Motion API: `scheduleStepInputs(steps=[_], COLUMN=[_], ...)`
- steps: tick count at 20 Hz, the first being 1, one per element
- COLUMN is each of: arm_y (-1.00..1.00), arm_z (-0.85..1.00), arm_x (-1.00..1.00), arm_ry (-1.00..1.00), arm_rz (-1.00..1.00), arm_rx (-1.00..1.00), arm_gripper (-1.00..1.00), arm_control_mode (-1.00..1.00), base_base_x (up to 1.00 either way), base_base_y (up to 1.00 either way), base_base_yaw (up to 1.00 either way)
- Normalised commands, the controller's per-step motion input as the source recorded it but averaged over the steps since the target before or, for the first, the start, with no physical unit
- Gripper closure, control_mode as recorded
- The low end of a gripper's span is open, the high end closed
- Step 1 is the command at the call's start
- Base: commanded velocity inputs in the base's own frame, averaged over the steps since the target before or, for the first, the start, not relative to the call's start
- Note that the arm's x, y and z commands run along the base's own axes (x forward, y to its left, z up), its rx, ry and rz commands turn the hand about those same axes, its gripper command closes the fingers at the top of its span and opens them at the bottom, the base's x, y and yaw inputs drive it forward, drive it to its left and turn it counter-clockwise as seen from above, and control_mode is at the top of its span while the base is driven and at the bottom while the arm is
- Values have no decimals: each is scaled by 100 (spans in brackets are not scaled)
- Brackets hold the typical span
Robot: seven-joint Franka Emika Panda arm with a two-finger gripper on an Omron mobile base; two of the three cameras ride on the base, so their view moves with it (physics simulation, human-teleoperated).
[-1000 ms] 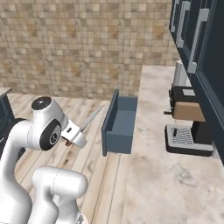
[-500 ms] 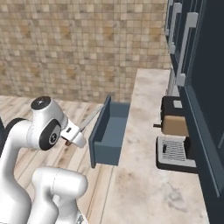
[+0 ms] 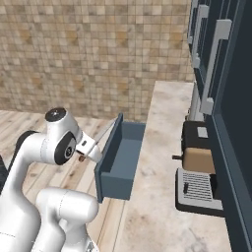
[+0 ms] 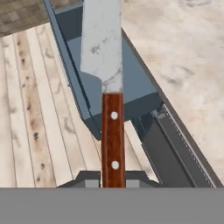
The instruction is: Pick up the metallic utensils from the counter and place them in the open drawer. Make sure not to pick up any wooden utensils.
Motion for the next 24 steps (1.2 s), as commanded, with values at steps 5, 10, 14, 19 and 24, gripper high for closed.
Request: scheduleStepInputs(steps=[5,10,14,19,24], arm_y=[-8,-25,-5,-4,-8], arm_z=[-28,-58,-51,-34,-27], arm_x=[98,60,64,54,18], arm_ry=[20,25,20,17,16], arm_rz=[23,24,12,0,0], arm_rx=[0,-3,-4,0,2], arm_gripper=[100,100,100,100,100], arm_control_mode=[-100,-100,-100,-100,-100], base_base_x=[0,0,0,0,0], base_base_y=[0,0,0,0,0], base_base_yaw=[0,0,0,0,0])
